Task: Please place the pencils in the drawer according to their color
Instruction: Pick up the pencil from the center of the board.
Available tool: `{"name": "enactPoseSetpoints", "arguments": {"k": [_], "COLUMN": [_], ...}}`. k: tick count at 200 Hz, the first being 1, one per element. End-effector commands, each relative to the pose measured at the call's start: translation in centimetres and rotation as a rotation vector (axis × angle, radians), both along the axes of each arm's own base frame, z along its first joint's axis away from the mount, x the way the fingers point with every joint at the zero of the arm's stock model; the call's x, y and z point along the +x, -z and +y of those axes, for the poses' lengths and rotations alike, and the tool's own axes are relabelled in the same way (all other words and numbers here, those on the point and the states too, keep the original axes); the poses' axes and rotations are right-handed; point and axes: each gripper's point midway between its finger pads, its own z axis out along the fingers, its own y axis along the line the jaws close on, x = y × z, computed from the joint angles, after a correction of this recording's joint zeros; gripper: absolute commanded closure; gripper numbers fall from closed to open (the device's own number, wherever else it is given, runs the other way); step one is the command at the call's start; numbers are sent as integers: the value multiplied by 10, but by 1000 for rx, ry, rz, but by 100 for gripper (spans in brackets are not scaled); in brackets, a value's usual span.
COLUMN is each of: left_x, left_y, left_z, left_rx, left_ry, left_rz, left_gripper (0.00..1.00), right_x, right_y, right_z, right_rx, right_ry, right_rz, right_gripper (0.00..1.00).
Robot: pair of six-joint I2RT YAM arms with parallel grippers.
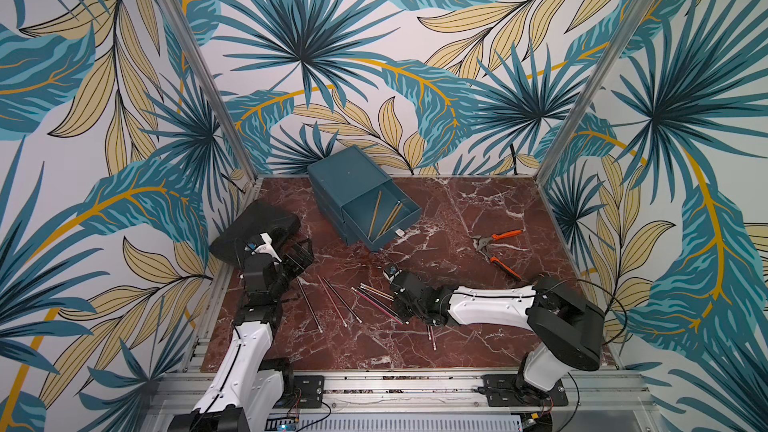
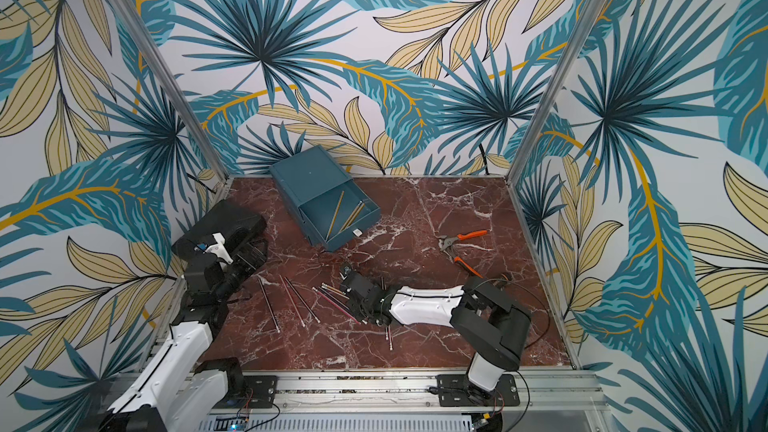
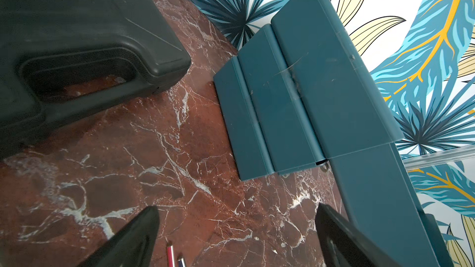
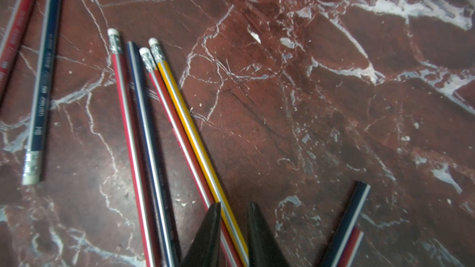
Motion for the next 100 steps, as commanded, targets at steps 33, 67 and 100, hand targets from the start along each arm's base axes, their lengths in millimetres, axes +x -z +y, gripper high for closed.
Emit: {"name": "enactPoseSetpoints", "arguments": {"k": [33, 67, 100], "left_x": [4, 6, 6], "left_y": [0, 2, 3], "left_z": [1, 0, 0], "left_rx": [12, 9, 10], "left_ry": [7, 10, 13], "left_rz": [-11, -8, -8], "left_gripper": [0, 0, 0], "right_x": [4, 3, 4], "right_y": [8, 12, 18], "right_z": [8, 10, 13], "right_rx": [-8, -14, -28], "right_ry": [-6, -10, -18], "right_rz": [-2, 8, 23], "right_gripper": [77, 77, 76]}}
